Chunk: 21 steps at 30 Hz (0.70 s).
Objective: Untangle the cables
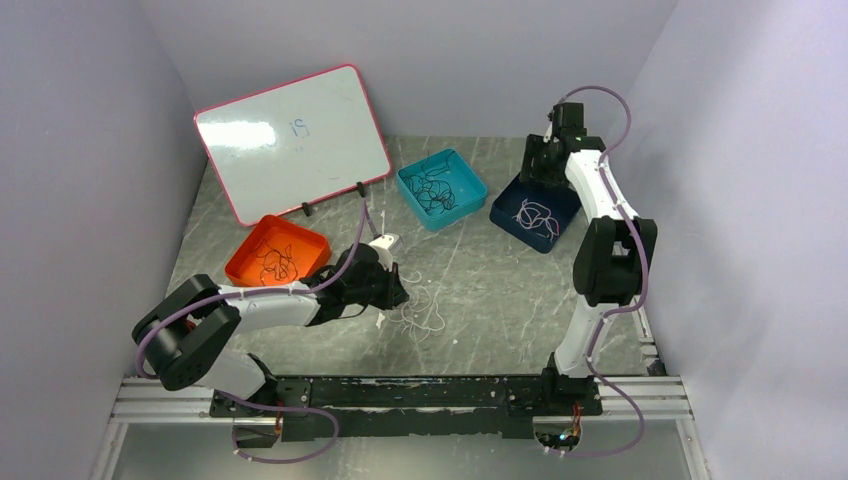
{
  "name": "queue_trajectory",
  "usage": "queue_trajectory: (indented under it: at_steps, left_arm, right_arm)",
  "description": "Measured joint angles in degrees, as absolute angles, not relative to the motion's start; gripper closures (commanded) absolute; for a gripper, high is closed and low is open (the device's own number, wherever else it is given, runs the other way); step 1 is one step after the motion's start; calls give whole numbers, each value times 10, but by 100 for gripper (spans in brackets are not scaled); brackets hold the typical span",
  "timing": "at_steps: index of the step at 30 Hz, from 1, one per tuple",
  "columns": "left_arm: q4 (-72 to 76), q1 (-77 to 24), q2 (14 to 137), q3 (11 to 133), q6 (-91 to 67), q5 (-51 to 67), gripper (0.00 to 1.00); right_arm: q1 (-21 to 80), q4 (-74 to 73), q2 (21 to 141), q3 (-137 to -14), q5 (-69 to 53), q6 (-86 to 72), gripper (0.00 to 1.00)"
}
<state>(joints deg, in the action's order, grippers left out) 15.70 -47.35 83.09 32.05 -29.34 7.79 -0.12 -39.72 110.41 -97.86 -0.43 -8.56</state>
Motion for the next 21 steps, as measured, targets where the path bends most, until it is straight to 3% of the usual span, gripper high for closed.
queue_trajectory:
  at_steps: [6,21]
  left_arm:
    - [157,-474,836,321,-293,81,93]
    - [156,-474,838,321,-287,88,93]
  right_arm:
    - [6,-439,1104,-1006,-42,-84,38]
    - [39,-496,1126,-968,-44,-70,57]
